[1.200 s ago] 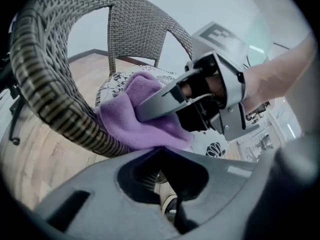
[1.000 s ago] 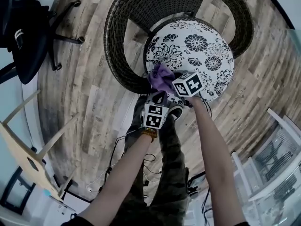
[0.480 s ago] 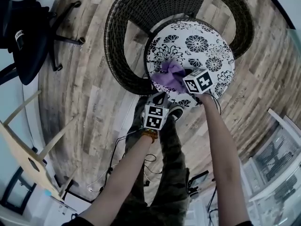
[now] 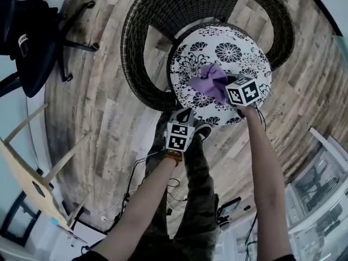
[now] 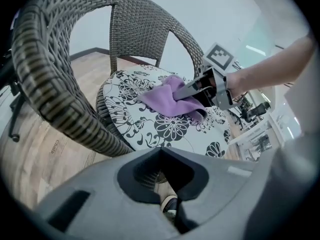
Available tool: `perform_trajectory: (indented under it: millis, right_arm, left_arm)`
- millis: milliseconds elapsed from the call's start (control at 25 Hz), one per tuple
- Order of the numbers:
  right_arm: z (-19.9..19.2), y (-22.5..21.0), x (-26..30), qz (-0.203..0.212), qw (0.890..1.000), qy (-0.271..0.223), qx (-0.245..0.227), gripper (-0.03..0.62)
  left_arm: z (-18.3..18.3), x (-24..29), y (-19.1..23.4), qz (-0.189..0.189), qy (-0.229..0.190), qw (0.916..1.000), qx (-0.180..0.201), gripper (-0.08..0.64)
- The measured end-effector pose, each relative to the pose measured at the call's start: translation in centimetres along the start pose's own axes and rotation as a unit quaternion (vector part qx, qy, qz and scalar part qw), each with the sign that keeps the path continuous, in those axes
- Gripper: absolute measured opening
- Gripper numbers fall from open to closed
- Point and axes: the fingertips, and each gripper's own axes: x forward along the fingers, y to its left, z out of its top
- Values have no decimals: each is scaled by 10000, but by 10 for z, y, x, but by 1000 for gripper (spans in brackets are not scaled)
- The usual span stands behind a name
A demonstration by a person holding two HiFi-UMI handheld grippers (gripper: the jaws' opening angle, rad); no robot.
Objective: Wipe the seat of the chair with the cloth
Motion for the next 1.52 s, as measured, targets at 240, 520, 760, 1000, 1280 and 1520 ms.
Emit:
perform_trajectory:
  millis: [240,520,760,1000,1280,1520]
  right_arm:
    - [5,-29,-16,-464,9988,-59,-165,87]
    - [8,-58,-32,-687,9971,-75,-304,86]
    - [11,-98,-60,-1341,9907,-61,-202,87]
    - [20,-141,-103,-2687,9626,-156,-305,86]
    - [42,-137,-155,-3226,9331,-1586,-57,80]
    - [75,-37,-130,-1396,9584,-2483,-180,80]
  left_arm:
    - [0,0,0,5,21,10000,-19,15]
    - [4,1,0,-11,-72,10000,7,15]
    - [4,-1,0,-22,-28,10000,17,15]
    - [3,-3,-1,-28,30,10000,10,15]
    - [4,-2,-1,-42,9,10000,33,15]
    - [3,-2,0,-28,25,10000,-36,15]
